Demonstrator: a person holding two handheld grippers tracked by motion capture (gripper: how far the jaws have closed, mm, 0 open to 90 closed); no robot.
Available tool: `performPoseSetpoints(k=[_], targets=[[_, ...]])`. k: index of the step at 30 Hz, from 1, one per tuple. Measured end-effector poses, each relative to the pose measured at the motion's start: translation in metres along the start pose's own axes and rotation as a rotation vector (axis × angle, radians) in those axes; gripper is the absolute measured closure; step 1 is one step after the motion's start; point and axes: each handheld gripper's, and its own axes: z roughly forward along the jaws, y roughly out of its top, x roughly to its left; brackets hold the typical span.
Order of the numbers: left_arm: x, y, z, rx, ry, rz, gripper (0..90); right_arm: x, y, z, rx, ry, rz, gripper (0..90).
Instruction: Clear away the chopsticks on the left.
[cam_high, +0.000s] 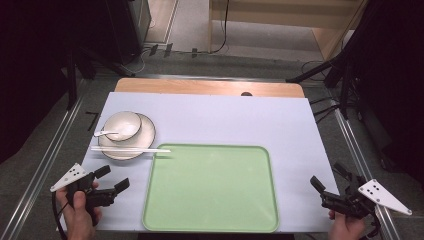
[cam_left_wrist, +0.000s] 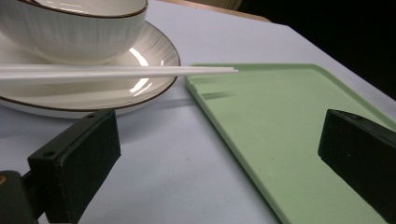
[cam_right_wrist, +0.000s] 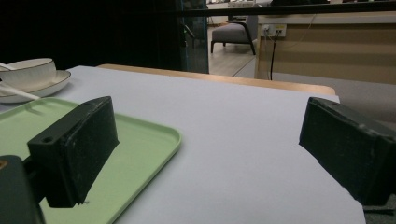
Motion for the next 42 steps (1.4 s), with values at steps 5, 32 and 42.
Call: performPoseSetpoints(k=[5, 32, 42], targets=[[-0.012, 0.004, 0.007, 0.06, 0.061, 0.001, 38.3, -0.001, 0.0, 0.001, 0.002, -0.003, 0.01, 4.4], [0.0, 0.048, 0.096, 0.265, 0.182, -0.024, 90.0, 0.024, -0.003, 0.02, 0.075, 0.076, -0.041, 4.6], [0.004, 0.057, 0.103, 0.255, 0.178, -0.028, 90.0, 0.027, -0.003, 0.022, 0.093, 0.082, -0.049, 5.2]])
